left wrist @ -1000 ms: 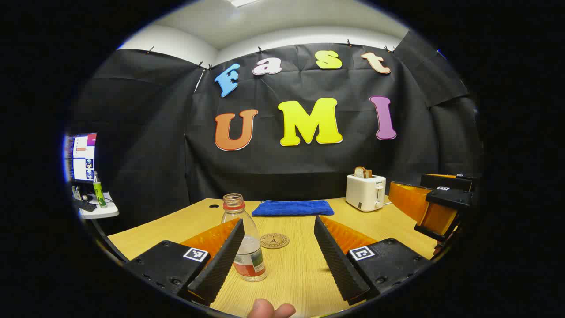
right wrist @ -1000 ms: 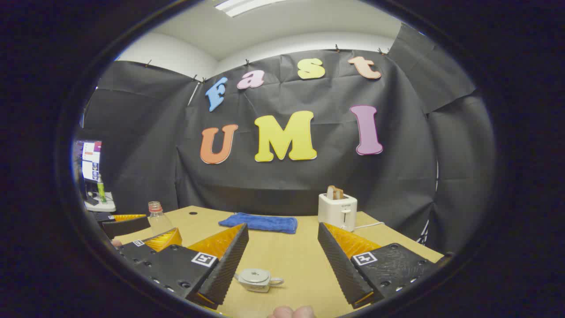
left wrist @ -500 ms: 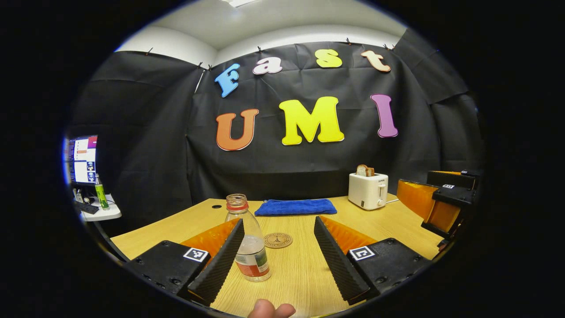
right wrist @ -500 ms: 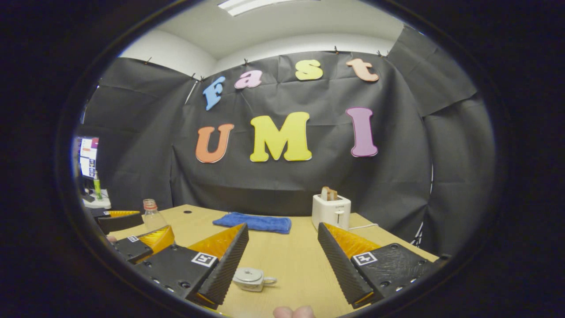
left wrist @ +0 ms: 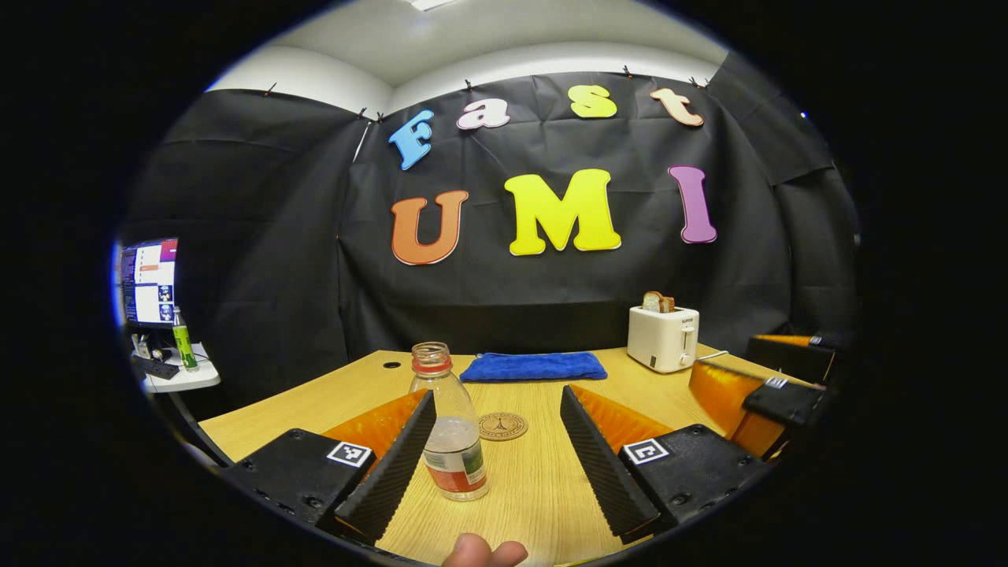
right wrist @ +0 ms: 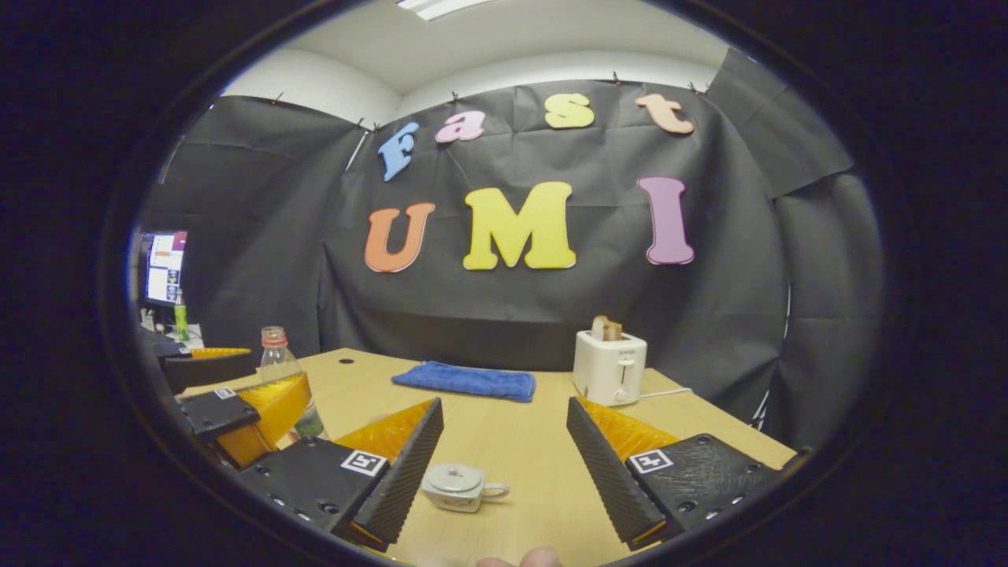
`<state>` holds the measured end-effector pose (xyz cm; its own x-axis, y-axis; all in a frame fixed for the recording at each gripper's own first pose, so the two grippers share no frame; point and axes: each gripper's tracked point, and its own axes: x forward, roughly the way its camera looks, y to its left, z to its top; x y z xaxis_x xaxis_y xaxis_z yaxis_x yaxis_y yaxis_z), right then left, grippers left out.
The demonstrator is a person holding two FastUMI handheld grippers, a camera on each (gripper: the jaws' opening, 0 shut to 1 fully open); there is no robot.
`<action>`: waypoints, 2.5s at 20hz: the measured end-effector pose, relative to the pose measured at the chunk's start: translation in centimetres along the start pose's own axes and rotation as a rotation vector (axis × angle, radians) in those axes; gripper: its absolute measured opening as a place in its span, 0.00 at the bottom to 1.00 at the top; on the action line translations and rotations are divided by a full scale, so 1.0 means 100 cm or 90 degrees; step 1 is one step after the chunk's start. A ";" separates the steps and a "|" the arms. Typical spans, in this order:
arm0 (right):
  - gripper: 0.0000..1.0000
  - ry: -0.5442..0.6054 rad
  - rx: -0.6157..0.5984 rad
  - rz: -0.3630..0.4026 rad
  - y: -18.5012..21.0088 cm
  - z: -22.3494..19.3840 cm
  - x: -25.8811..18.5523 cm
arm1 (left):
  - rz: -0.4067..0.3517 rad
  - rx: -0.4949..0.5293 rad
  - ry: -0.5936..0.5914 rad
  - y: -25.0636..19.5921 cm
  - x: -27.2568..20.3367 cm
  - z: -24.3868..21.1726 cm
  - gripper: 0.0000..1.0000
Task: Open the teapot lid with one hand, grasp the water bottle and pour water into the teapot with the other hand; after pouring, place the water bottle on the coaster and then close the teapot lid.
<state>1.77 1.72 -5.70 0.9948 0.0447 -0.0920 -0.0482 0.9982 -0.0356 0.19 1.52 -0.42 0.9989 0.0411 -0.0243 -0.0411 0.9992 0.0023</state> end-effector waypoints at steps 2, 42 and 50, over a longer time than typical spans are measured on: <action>0.95 0.022 0.003 0.016 0.009 -0.018 0.010 | 0.004 -0.001 0.000 0.003 -0.001 0.001 0.99; 0.00 0.101 -0.060 0.094 0.036 -0.051 0.064 | -0.027 -0.071 0.101 0.031 -0.007 -0.076 1.00; 0.00 0.079 -0.055 0.086 0.017 -0.030 0.043 | -0.031 -0.075 0.152 0.034 0.024 -0.110 1.00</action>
<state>5.70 3.52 -9.16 0.9603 0.1672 -0.2235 -0.1930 0.9762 -0.0987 2.15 5.05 -11.48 0.9661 -0.0224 -0.2571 -0.0093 0.9925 -0.1215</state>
